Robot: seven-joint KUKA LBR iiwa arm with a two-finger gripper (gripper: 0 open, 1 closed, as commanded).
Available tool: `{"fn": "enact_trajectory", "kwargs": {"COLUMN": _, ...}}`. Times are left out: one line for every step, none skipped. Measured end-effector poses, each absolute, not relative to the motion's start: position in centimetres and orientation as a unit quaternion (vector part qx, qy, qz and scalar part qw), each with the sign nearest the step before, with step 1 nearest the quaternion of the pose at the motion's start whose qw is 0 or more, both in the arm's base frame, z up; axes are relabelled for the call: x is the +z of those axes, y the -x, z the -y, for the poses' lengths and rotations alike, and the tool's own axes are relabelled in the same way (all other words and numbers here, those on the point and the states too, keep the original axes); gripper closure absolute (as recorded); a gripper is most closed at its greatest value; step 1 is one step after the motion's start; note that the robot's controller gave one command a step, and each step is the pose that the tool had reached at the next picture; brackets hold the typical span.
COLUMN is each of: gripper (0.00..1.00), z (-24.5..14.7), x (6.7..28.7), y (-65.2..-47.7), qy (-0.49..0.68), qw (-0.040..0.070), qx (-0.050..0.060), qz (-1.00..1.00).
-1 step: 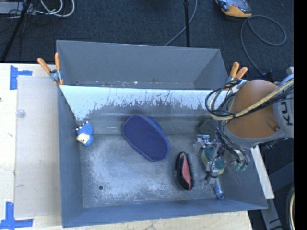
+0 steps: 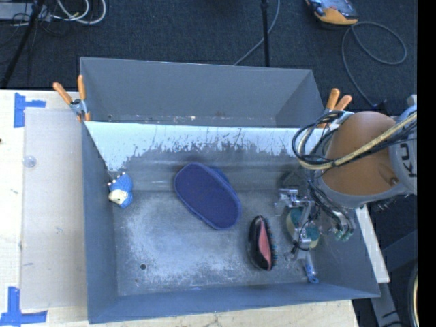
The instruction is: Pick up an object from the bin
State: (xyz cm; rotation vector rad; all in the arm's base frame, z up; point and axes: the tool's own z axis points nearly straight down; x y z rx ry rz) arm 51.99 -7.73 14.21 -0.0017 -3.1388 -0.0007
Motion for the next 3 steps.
{"fn": "enact_trajectory", "kwargs": {"gripper": 0.0, "z": 6.6, "x": 10.8, "y": -52.9, "qy": 0.036, "qw": 0.002, "qx": 0.0, "qz": 0.999}}
{"fn": "enact_trajectory", "kwargs": {"gripper": 0.0, "z": 5.7, "x": 8.0, "y": -51.5, "qy": 0.016, "qw": 0.004, "qx": 0.0, "qz": 1.0}}
{"fn": "enact_trajectory", "kwargs": {"gripper": 0.0, "z": 4.5, "x": 7.2, "y": -52.2, "qy": -0.091, "qw": 0.003, "qx": 0.0, "qz": 0.996}}
